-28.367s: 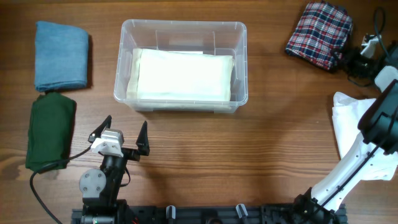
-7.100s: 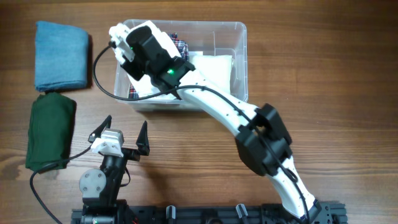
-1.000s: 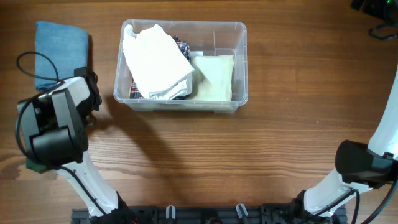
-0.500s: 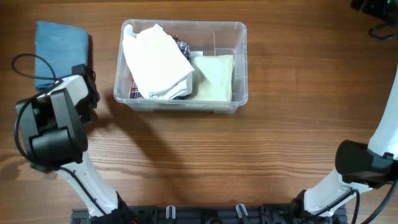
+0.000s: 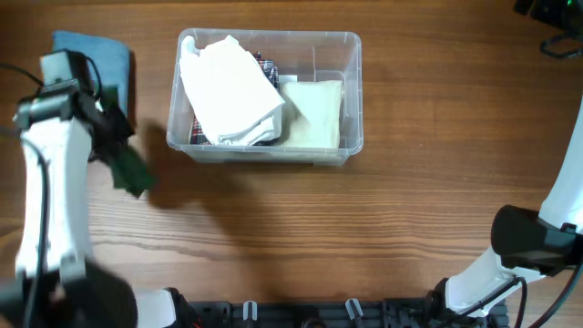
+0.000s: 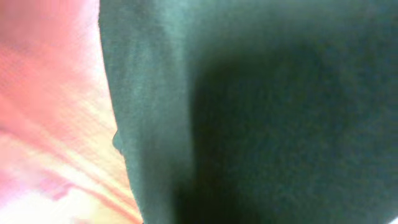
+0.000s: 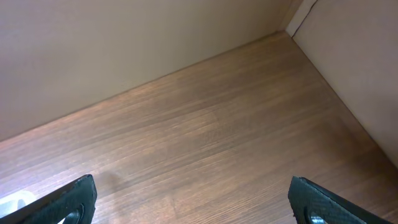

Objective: Pack container
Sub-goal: 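Lift the green cloth and carry it over the container's right side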

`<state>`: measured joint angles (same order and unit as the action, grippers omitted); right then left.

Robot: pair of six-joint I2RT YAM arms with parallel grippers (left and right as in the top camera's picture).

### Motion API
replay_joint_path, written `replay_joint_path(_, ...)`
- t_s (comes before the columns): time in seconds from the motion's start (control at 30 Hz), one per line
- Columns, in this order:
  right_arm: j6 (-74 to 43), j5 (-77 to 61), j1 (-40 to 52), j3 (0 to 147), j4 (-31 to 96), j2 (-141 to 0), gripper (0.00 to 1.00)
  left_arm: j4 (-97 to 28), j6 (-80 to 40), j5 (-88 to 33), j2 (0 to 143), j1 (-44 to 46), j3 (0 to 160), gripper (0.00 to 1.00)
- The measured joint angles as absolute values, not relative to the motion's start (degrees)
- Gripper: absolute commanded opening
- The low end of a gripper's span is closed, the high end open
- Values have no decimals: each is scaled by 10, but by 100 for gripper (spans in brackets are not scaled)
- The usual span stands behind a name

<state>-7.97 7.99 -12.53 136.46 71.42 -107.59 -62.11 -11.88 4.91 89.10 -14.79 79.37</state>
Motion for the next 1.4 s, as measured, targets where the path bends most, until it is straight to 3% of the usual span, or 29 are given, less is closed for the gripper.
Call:
replay_joint_path(0.27,-80,80,-125,1365,714,-1076,100,-604,-58,-205,726,-146,844,4)
replay_joint_path(0.5,-80,80,-125,1365,714,-1076,100,-509,-2,-446,718,-111,862,4)
replay_joint_path(0.83,-80,80,-125,1365,715,-1076,100,-322,41,-612,903,80,862,4)
replay_joint_path(1.2,-80,80,-125,1365,716,-1076,100,-135,41,-753,1062,145,862,4)
replay_joint_path(1.4,-80,80,-125,1365,716,-1076,100,-113,41,-821,1104,153,862,4)
